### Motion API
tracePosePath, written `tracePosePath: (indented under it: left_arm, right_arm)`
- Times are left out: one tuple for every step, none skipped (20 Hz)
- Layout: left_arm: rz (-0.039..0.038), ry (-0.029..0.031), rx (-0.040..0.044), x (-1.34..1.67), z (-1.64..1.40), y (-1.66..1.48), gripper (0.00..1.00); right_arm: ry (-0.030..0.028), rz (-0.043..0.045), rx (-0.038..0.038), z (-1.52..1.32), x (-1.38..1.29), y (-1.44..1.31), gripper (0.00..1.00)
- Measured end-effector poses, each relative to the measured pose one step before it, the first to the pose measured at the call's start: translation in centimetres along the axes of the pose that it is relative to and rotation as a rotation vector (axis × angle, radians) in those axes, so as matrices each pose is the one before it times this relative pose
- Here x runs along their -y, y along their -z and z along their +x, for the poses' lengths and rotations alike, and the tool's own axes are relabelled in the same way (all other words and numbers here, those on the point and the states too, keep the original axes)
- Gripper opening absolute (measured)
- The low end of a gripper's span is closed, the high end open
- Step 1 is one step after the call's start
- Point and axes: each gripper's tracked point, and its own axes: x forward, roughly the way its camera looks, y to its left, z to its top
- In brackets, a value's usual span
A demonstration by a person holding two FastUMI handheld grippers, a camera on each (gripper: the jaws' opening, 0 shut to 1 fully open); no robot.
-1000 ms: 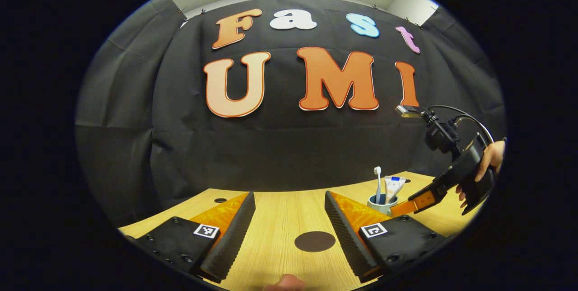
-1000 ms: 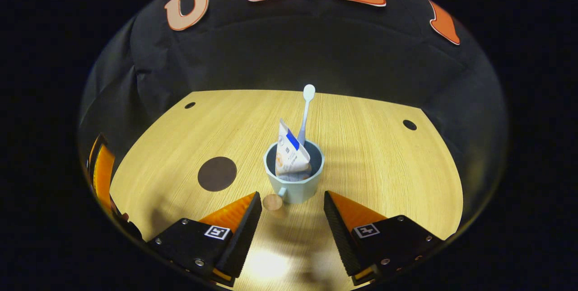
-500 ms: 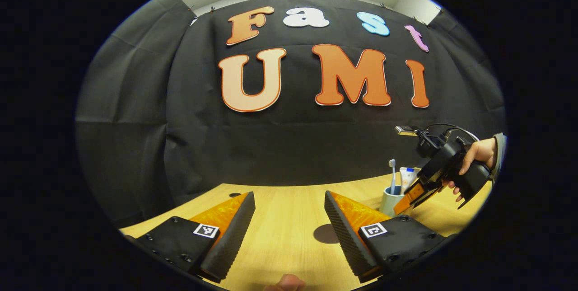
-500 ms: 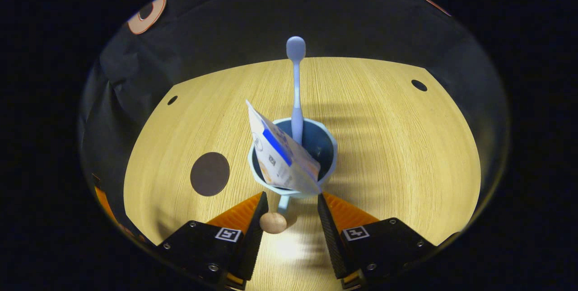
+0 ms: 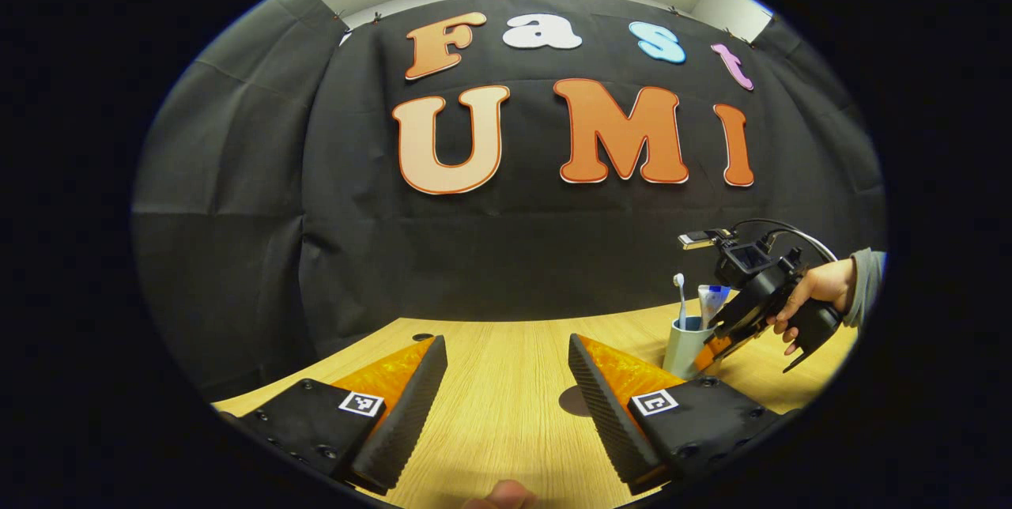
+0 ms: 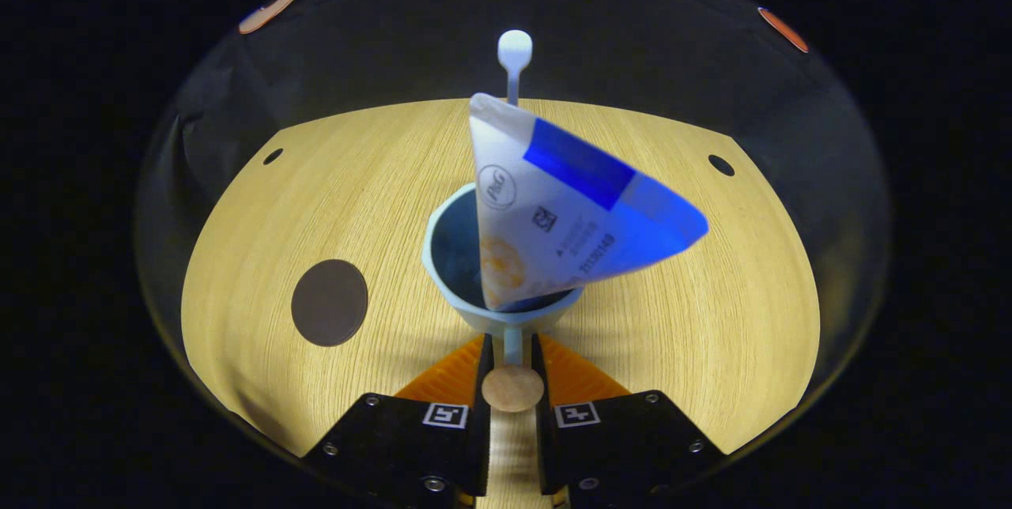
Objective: Put the toothbrush and toothpaste on the desktop into the cup, then pick up the cup and place it on the coaster on the desktop.
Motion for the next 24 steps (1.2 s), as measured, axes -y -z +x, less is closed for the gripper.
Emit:
tracePosePath:
  left_arm:
    - [-0.00494, -0.00171, -0.00702, -0.065, -0.016, 0.135, 0.98]
    - [-0.00316, -0.00026, -0.00728, -0.024, 0.046, 0.249, 0.99]
    - [0.00014, -0.00028, -0.00524, 0.005, 0.038, 0.021, 0.98]
    - [0.00166, -0.00123, -0.00207, -0.075, -0.07, 0.027, 0.98]
    - [0.00001, -0.00211, -0.00208, -0.087, 0.019, 0.041, 0.99]
    - [-0.00158, -0.0023, -0.00025, 0.02, -0.117, 0.078, 0.99]
    - [-0.00081, -0.00105, -0.00034, 0.044, 0.033, 0.012, 0.98]
    - [0.00026, -0.00111, 0.00087, -0.023, -0.071, 0.064, 0.98]
    - [0.00037, 0.00048, -0.00028, 0.032, -0.091, -0.005, 0.98]
    - [-0.00105, 0.00171, 0.00057, -0.043, -0.06, 0.086, 0.98]
    - [-0.00138, 0.00052, -0.00164, 0.016, -0.005, 0.029, 0.98]
    - [-0.00055, 0.00109, 0.00035, -0.022, -0.02, 0.092, 0.98]
    - [-0.00093, -0.00028, -0.00078, 0.027, -0.044, 0.004, 0.98]
    - [-0.00028, 0.00082, -0.0015, -0.009, 0.003, 0.133, 0.98]
    - [0.0, 0.00084, -0.00106, 0.003, -0.039, 0.043, 0.98]
    - [0.00102, 0.00162, 0.00077, -0.074, 0.007, 0.089, 0.98]
    - [0.00257, -0.00028, -0.00091, -0.059, -0.018, 0.075, 0.98]
    - [0.00193, -0.00269, -0.00203, -0.044, 0.079, 0.041, 0.98]
    - [0.0003, -0.00197, -0.00323, -0.056, 0.058, 0.157, 0.99]
    - [-0.00091, -0.00403, -0.00354, -0.087, 0.009, 0.224, 0.99]
    - [-0.00244, -0.00397, -0.00374, -0.081, 0.053, 0.104, 0.98]
    - [-0.00277, -0.00211, -0.00506, -0.043, 0.028, 0.277, 0.98]
    - [-0.00158, -0.0036, -0.00346, -0.078, -0.023, 0.075, 0.98]
    - [-0.00035, -0.00393, -0.00138, -0.23, -0.093, 0.376, 0.98]
  right_arm:
    - [0.00111, -0.00596, 0.00766, -0.101, -0.064, -0.164, 0.23]
    - [0.00179, -0.00899, 0.00837, -0.058, 0.001, -0.137, 0.22]
    - [0.00466, -0.01518, 0.00816, 0.039, -0.013, -0.033, 0.2]
    - [0.00581, -0.01838, 0.00996, -0.036, 0.026, -0.13, 0.2]
    - [0.00017, -0.01207, 0.00996, -0.038, -0.011, -0.159, 0.14]
    - [-0.00845, -0.00237, 0.01018, -0.071, -0.044, -0.253, 0.18]
    - [-0.01231, 0.00322, 0.013, 0.009, -0.108, -0.228, 0.18]
    - [-0.01313, 0.00057, 0.0153, -0.01, -0.003, -0.308, 0.18]
    - [-0.00814, -0.00538, 0.01089, -0.038, -0.035, -0.185, 0.17]
    - [-0.00487, -0.00679, 0.00969, 0.005, -0.007, -0.284, 0.17]
    - [-0.00401, -0.00261, 0.01155, 0.085, -0.116, -0.112, 0.17]
    - [-0.00509, -0.01074, 0.00807, 0.083, -0.168, -0.155, 0.17]
    - [-0.00216, -0.01277, 0.00182, 0.151, 0.012, 0.055, 0.17]
    - [-0.00354, -0.01007, 0.00139, 0.128, -0.071, -0.028, 0.17]
    - [-0.00901, -0.00793, 0.00456, -0.054, -0.092, -0.048, 0.18]
    - [-0.01052, -0.00639, 0.00103, -0.157, 0.014, -0.169, 0.17]
    - [-0.01069, -0.00988, 0.00065, 0.089, -0.042, 0.093, 0.17]
    - [-0.00868, -0.01013, 0.00289, 0.069, -0.044, -0.139, 0.17]
    - [-0.00793, -0.01323, 0.00383, 0.054, 0.049, -0.008, 0.17]
    - [-0.00785, -0.01058, 0.00404, 0.066, -0.033, -0.103, 0.17]
    - [-0.01004, -0.0117, 0.00152, 0.035, -0.007, 0.084, 0.17]
    - [-0.00966, -0.00874, 0.00219, 0.036, -0.055, -0.086, 0.17]
    - [-0.00961, -0.01154, 0.00039, -0.001, -0.035, 0.047, 0.17]
    - [-0.0089, -0.00932, 0.0025, 0.061, -0.024, -0.072, 0.17]
